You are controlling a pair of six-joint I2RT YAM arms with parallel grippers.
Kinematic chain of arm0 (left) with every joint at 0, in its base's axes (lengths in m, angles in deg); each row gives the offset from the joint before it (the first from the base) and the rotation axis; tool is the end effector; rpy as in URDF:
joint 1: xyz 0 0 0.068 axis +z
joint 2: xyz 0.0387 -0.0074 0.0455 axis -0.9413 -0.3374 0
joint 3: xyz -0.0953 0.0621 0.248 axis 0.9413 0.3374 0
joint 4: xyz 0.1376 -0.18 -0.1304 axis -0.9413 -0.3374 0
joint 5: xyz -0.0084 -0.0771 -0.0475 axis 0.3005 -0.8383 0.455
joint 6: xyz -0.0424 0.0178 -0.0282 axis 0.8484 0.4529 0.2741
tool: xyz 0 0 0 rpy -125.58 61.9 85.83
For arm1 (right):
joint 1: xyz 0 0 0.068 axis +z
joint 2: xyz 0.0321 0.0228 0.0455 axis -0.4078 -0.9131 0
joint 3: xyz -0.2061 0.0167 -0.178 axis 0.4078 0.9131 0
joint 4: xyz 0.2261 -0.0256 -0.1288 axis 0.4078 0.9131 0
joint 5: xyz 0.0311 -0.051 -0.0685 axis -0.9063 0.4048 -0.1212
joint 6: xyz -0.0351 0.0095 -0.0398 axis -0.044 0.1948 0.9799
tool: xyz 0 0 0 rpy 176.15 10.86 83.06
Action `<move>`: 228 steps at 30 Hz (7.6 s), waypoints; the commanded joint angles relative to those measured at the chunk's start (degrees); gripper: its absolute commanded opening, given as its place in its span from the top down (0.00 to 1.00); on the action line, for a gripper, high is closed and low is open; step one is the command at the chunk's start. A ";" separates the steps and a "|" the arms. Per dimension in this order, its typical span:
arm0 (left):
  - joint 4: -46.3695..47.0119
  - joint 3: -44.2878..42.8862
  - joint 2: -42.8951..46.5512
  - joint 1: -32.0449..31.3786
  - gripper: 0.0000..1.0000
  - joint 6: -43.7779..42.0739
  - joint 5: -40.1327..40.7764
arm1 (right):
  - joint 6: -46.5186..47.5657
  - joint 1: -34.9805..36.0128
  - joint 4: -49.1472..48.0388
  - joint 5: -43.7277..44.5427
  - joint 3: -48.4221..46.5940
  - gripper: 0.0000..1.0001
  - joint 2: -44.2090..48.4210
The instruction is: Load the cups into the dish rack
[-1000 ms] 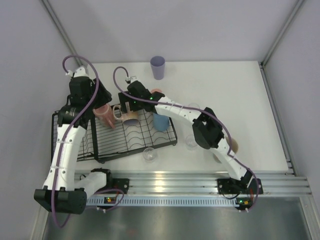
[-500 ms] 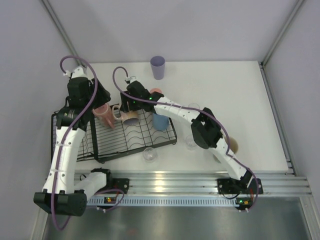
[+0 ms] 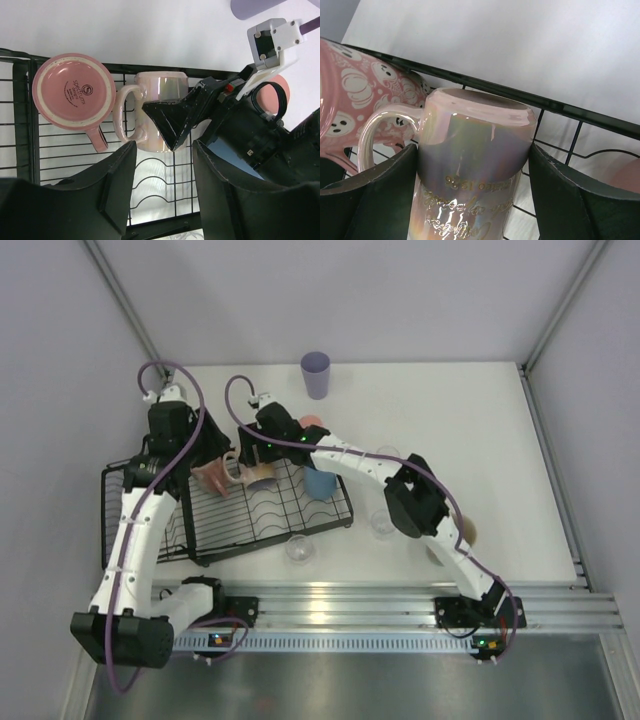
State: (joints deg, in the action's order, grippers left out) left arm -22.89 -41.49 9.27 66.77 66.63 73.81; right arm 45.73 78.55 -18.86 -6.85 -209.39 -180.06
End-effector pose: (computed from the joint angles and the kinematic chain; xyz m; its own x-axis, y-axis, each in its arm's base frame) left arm 0.2176 -0.0122 0.3654 -0.5220 -0.4433 -0.7287 -0.2400 0.8961 -0.3733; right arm 0.3248 0.4528 0.2227 -0.6485 -0.1488 -0.7466 -0.5654 0.7508 0.3415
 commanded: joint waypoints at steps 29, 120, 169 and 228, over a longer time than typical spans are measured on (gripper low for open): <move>-1.88 4.29 -11.40 0.26 0.55 -7.06 -10.35 | 12.50 -0.78 -30.25 -10.08 32.25 1.00 22.79; 25.54 21.26 13.11 -0.45 1.00 -2.32 -9.39 | 15.85 -2.10 -29.64 -9.21 27.86 1.00 21.39; 37.42 35.24 15.49 -2.20 0.88 5.23 -2.35 | 17.43 1.59 -20.06 -14.04 16.26 1.00 12.51; 12.10 5.61 -12.46 1.31 0.62 8.58 -4.02 | 16.99 7.39 -27.79 -2.61 28.04 0.48 14.79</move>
State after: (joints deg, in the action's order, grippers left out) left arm -10.69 -35.61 -2.97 67.65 75.81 69.86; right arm 62.40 84.71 -43.73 -11.51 -178.18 -164.91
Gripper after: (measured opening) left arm 0.383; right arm 0.530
